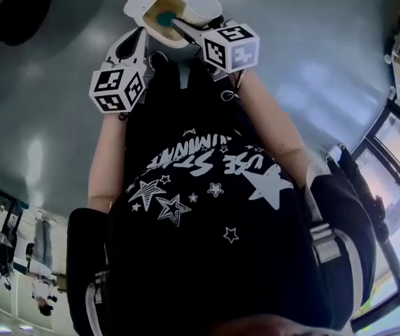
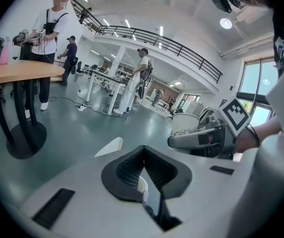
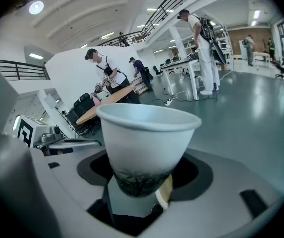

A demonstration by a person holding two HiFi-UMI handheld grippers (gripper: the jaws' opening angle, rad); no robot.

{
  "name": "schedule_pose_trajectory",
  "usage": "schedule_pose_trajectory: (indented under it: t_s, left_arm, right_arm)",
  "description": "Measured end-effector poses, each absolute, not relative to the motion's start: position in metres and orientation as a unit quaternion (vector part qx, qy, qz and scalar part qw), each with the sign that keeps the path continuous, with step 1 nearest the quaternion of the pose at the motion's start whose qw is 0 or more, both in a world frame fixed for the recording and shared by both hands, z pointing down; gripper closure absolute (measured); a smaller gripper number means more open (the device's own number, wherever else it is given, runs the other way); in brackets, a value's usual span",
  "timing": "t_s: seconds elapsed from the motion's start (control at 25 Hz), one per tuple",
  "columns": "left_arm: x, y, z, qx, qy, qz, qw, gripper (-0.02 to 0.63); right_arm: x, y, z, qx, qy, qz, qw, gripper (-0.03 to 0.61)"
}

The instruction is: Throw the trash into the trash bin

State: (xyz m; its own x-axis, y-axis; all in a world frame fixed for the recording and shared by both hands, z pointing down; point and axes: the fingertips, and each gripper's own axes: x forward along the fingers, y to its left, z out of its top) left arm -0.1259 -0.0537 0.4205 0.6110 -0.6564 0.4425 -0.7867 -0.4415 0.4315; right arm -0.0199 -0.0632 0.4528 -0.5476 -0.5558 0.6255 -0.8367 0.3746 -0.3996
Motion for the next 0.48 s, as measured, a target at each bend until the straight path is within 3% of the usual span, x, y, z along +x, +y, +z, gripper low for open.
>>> schedule_pose_trajectory:
  t_s: [0.48]
  left_arm:
    - [-0.102,-0.053,0.445,0.839,-0.416,0.146,0.319,0.603]
  right_arm:
    - [-0.005,-0.046,0.488,0.427,-0.786,0.389,0.221,0.262]
